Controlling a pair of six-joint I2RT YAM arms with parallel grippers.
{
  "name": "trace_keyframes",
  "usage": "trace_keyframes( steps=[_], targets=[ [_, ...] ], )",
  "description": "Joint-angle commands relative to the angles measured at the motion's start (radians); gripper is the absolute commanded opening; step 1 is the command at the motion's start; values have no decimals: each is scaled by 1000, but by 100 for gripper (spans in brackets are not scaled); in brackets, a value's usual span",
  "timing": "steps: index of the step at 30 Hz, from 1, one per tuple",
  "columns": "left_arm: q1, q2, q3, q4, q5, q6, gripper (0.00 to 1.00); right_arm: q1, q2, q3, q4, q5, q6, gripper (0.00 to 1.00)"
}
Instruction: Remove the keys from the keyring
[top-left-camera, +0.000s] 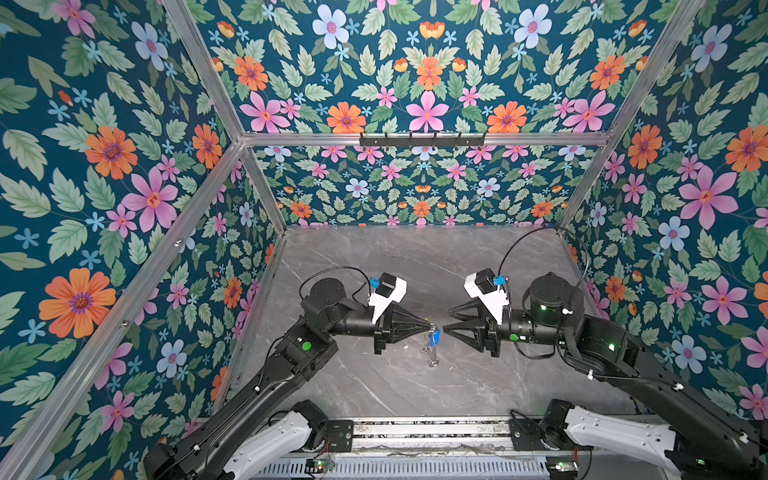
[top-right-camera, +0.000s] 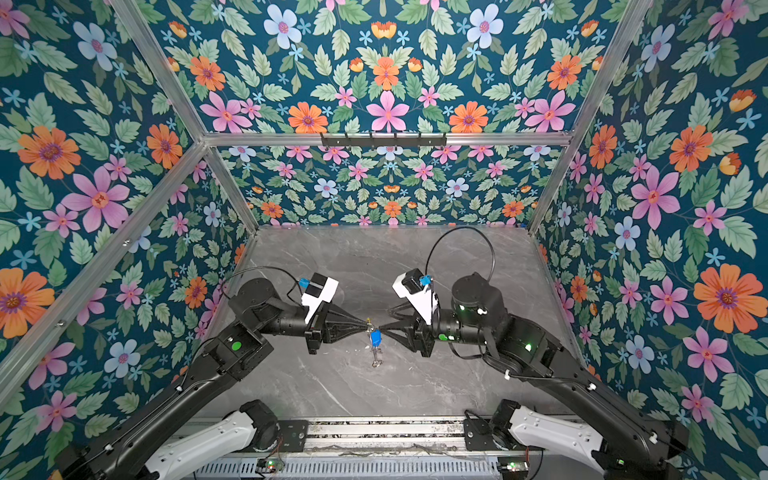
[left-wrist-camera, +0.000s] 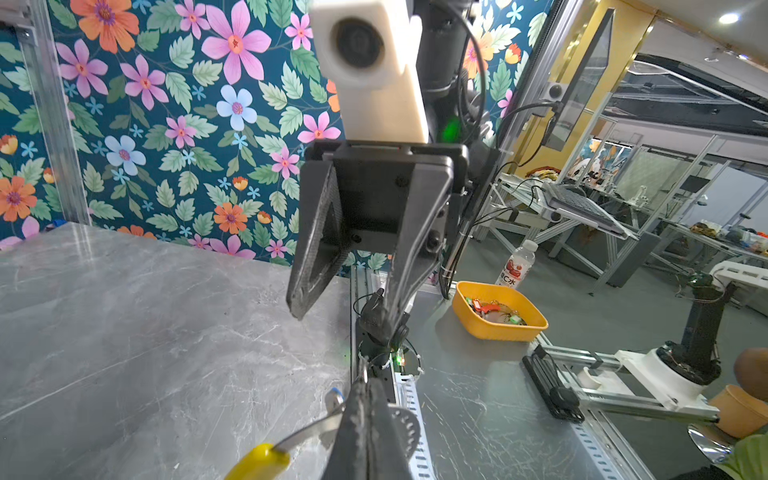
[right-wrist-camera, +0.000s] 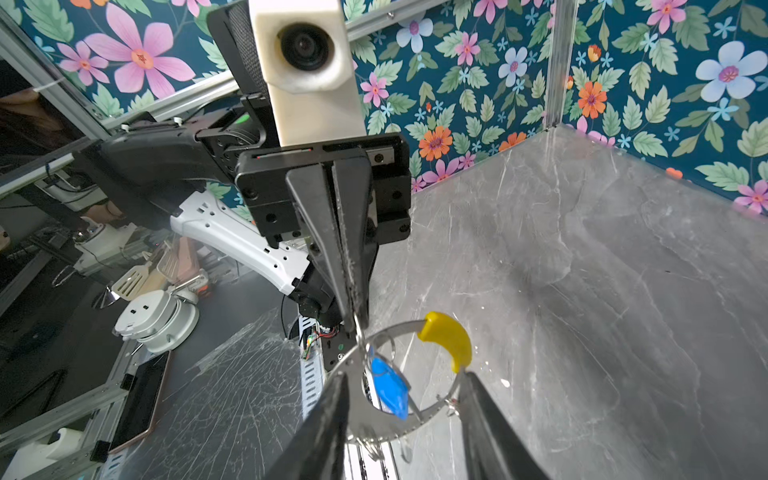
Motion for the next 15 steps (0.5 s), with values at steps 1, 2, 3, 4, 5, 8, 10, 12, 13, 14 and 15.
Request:
trace_keyframes(
  steps=[1,2,3,4,5,8,10,12,13,14,15],
  targets=[
    [2,-21,-23,148,10,-22,0,1,-23,-62,179,-19,16,50],
    [2,-23,-29,168,17,-32,0,1,-20,-79,193,-42,17,51],
    [2,-22,-31,176,21,-38,0,1,-15,-91,204,-69,18,52],
    [2,-21,-33,183,24,-45,0,0,-10,-102,216,-98,20,52],
    [1,-22,-36,193,29,-50,0,1,-5,-112,228,-123,18,52],
    [2,-24,-45,214,34,-68,0,1,-5,-148,283,-162,22,53],
    [2,-26,-52,234,35,-80,0,0,-5,-159,303,-176,24,54],
    [2,-28,-59,255,33,-94,0,1,7,-155,308,-195,24,54],
    [2,-29,-62,264,30,-98,0,1,18,-150,308,-205,24,53],
    [1,-30,-66,274,26,-103,0,1,29,-148,309,-215,25,52],
    [3,-30,-67,282,22,-110,0,1,37,-145,311,-222,27,50]
  ],
)
